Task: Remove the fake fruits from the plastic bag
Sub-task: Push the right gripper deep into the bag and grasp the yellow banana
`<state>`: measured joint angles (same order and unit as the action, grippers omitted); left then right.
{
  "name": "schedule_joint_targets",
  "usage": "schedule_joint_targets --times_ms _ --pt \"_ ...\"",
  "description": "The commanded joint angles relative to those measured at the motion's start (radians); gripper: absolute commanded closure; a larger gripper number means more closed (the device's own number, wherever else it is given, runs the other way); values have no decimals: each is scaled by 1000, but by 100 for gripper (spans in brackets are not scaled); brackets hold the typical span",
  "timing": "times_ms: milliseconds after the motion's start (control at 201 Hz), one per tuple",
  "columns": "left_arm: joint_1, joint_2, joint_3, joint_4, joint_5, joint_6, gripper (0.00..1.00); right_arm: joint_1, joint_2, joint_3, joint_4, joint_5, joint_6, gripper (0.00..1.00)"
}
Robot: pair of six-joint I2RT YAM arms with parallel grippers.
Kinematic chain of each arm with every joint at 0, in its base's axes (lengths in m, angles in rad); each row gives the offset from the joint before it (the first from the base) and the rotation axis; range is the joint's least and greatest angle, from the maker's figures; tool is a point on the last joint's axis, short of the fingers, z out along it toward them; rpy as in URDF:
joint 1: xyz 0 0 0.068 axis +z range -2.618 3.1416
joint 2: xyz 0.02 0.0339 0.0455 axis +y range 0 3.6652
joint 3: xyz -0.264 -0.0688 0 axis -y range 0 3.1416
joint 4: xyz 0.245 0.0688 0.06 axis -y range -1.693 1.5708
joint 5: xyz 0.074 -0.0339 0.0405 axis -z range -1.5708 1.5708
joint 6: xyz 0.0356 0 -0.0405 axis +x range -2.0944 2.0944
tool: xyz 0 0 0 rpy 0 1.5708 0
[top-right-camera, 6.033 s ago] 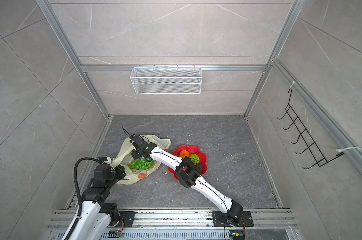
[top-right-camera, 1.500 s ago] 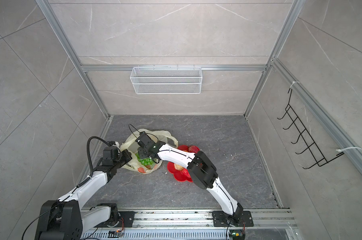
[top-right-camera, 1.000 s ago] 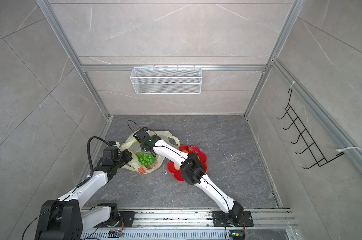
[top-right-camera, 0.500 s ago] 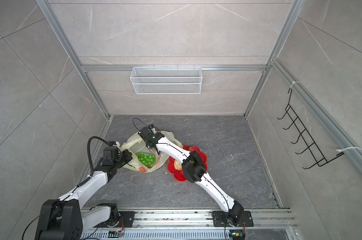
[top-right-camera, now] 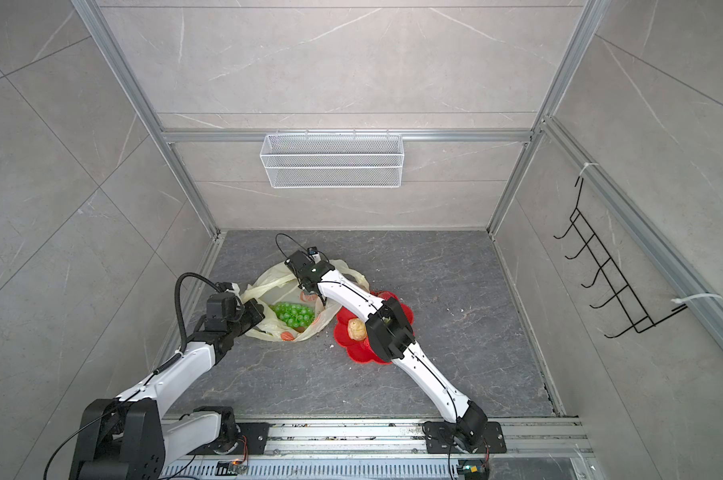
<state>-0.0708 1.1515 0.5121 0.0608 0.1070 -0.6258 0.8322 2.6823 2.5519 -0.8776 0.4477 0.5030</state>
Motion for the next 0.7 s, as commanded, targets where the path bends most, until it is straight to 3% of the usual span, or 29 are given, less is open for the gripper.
schedule_joint_targets --times_ms 0,279,692 --pt "-3 -18 -7 28 -7 18 100 -5 37 -11 -56 25 28 78" --pt "-3 -17 -7 30 -6 16 100 -5 49 33 -83 -10 5 76" --pt "-3 -10 -4 30 -1 17 100 56 -143 -92 25 -8 -57 69"
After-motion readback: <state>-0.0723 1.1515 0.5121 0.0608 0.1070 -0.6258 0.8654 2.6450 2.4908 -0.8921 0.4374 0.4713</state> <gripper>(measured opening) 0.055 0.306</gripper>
